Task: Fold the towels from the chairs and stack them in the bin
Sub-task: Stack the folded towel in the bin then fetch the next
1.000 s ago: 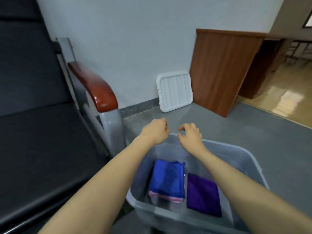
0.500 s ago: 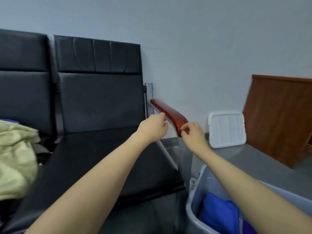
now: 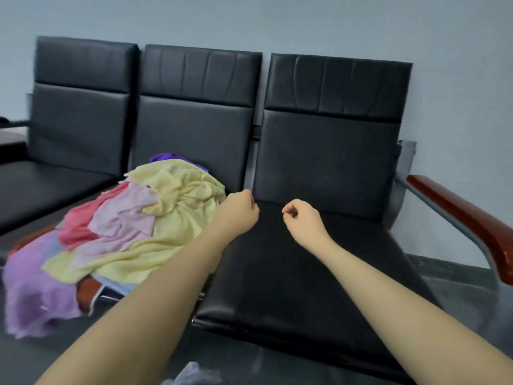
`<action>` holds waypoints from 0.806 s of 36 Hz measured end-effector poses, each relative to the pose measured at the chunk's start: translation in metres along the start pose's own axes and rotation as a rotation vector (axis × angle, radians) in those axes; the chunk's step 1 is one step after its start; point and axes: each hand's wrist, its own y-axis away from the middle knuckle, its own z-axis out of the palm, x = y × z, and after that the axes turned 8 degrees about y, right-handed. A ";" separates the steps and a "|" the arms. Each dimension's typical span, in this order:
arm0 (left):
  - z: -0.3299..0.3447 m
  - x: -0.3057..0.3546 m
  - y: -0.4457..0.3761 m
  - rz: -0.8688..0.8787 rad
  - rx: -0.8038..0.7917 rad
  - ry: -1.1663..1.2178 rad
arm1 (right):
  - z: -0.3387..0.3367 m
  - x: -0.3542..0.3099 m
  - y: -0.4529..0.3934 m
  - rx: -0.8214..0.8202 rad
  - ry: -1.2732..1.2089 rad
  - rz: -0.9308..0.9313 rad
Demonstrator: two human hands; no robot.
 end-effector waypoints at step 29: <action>-0.010 -0.198 -0.053 0.058 0.252 -0.803 | 0.213 -0.065 -0.090 -0.236 0.046 -0.300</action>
